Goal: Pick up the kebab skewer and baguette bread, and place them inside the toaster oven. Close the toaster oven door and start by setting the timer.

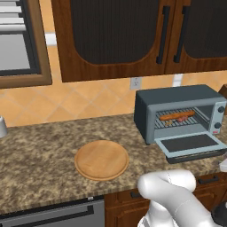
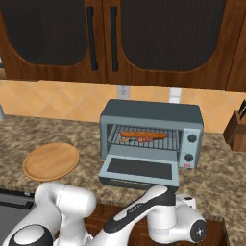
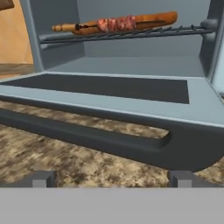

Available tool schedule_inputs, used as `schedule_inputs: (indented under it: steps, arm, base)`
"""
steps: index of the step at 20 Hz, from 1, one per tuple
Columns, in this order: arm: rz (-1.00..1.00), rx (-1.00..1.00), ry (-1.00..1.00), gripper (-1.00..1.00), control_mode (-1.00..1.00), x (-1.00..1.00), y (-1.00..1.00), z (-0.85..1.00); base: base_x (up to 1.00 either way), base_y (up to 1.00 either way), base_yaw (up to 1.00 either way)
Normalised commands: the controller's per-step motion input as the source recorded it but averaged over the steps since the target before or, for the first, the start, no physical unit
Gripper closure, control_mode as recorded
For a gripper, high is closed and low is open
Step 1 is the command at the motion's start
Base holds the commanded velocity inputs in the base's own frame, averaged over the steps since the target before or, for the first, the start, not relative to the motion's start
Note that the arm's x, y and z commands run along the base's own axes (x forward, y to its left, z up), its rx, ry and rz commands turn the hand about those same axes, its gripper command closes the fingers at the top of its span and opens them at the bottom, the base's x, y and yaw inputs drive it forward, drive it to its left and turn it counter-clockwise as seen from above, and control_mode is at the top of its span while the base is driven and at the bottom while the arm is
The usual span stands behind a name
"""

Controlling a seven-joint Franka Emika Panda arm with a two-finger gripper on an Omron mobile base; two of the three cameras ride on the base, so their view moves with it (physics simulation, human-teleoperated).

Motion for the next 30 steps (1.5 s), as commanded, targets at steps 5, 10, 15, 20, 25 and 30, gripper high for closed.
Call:
schedule_inputs:
  steps: [5, 10, 15, 20, 25, 30]
  arm:
    - [0.0, 0.0, 0.09, -1.0, -1.0, -0.01, 0.0, -0.15]
    - [0.0, 0.0, 0.04, -1.0, -1.0, 0.12, 0.0, -0.06]
    - [0.0, 0.0, 0.0, -1.0, -1.0, 0.13, 0.0, -0.06]
    - [0.01, 0.0, -0.02, -1.0, -1.0, 0.03, 0.0, -0.05]
    - [0.0, 0.0, -0.09, -1.0, -1.0, 0.08, 0.0, 0.08]
    - [0.0, 0.0, -0.1, -1.0, -1.0, 0.17, 0.0, 0.32]
  base:
    - [0.0, 0.0, 0.0]
    - [0.0, 0.0, 0.0]
    - [0.0, 0.0, 0.0]
    - [0.0, 0.0, 0.0]
    - [0.0, 0.0, 0.0]
    - [0.0, 0.0, 0.0]
